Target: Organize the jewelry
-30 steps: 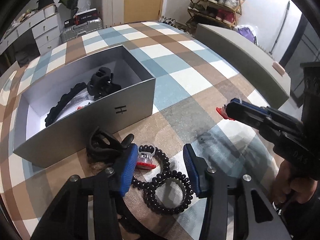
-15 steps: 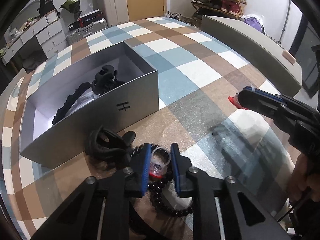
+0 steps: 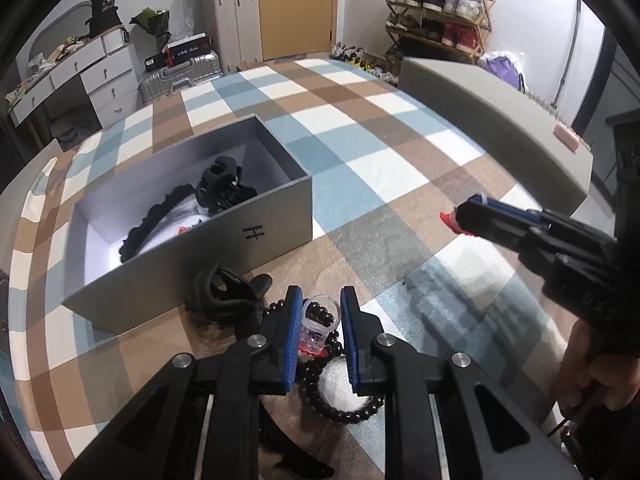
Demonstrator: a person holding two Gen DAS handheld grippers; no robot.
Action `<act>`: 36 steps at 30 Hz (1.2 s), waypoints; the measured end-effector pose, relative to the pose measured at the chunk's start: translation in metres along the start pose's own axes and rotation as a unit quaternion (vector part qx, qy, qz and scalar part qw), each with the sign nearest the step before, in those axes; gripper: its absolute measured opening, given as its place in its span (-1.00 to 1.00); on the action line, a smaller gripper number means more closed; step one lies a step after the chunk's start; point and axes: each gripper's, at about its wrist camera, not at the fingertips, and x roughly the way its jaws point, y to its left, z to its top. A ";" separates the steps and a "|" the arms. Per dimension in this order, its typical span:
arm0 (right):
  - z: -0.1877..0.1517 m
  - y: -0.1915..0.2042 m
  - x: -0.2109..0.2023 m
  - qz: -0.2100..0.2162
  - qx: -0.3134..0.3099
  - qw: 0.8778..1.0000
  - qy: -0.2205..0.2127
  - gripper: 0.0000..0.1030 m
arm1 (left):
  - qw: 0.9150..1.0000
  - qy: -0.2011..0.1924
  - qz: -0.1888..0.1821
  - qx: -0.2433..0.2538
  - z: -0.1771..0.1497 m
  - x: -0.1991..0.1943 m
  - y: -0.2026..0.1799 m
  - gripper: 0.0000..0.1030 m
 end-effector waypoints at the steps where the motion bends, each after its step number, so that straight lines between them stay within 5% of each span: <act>1: 0.001 0.001 -0.001 0.000 -0.001 1.000 -0.001 -0.70 | 1.000 -0.005 0.000 0.001 0.000 -0.004 -0.001 -0.73; 16: 0.010 0.028 -0.004 0.012 -0.023 1.000 -0.002 -0.70 | 0.994 -0.086 0.059 -0.017 0.003 -0.050 0.010 -0.73; 36: 0.061 0.090 0.055 0.122 -0.045 0.991 0.024 -0.70 | 0.982 -0.129 0.045 -0.130 0.008 -0.061 0.104 -0.73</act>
